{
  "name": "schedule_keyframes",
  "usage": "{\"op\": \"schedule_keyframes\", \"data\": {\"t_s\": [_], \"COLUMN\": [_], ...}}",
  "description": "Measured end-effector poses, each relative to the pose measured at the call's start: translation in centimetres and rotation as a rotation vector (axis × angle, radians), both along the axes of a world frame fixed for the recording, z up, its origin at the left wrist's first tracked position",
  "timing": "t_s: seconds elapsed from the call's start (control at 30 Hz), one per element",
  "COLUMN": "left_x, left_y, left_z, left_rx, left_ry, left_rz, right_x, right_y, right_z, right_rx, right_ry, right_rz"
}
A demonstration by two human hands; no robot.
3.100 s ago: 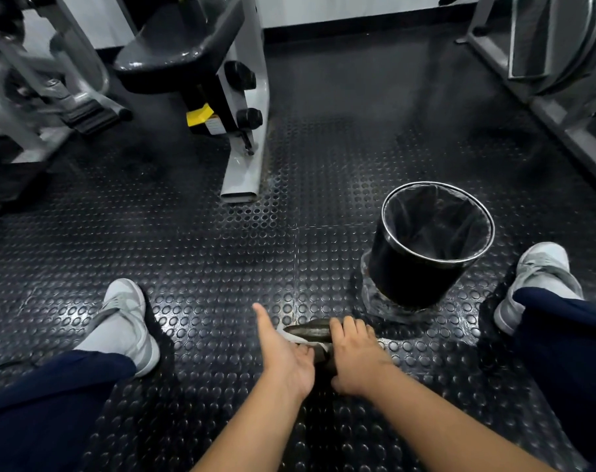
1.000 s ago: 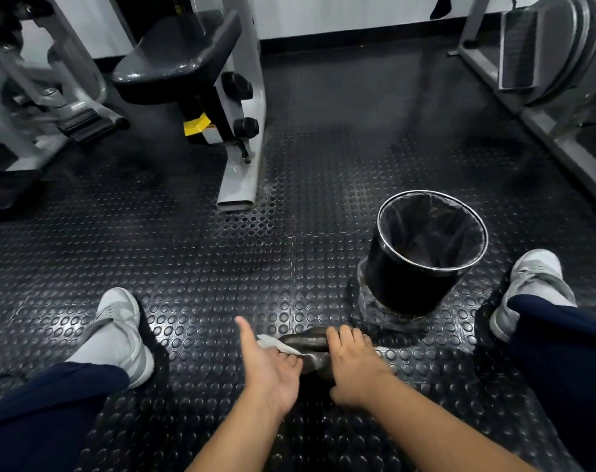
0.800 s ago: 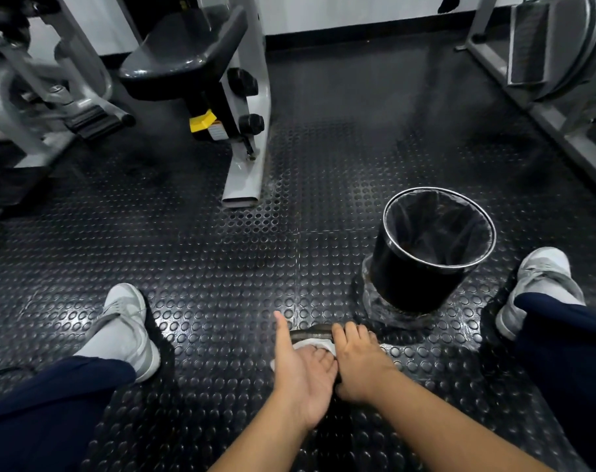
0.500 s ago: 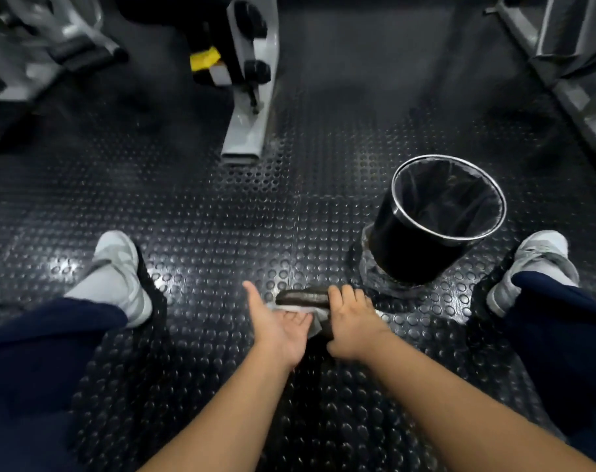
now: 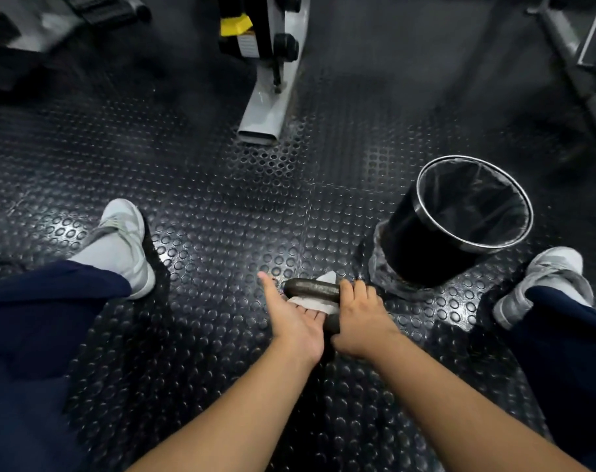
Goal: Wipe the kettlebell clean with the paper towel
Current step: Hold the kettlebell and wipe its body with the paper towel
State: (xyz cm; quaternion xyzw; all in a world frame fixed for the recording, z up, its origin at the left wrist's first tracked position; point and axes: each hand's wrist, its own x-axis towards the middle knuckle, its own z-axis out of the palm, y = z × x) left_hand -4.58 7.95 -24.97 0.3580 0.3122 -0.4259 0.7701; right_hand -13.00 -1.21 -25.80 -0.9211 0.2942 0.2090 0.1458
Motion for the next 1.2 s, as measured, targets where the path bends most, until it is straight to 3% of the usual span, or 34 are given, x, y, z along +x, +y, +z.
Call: {"op": "schedule_keyframes", "data": {"t_s": [0.23,0.5,0.73,1.2], "left_x": [0.7,-0.2,0.8,0.0], "left_y": [-0.5,-0.5,-1.6,-1.2], "left_z": [0.2,1.4,1.0,1.6], "left_rx": [-0.097,0.058,-0.045,-0.02], "left_ry": [0.047,0.024,0.048,0.08], "left_rz": [-0.087,0.053,0.01,0.034], "right_x": [0.0,-0.2,0.0,-0.3], "right_y": [-0.1,-0.2,-0.2,-0.2], "right_z": [0.0,-0.1,0.0,0.2], "right_rx": [0.001,0.001,0.001,0.009], "right_ry": [-0.005,-0.02,-0.009,-0.008], "right_rz": [-0.004,0.0,0.006,-0.003]}}
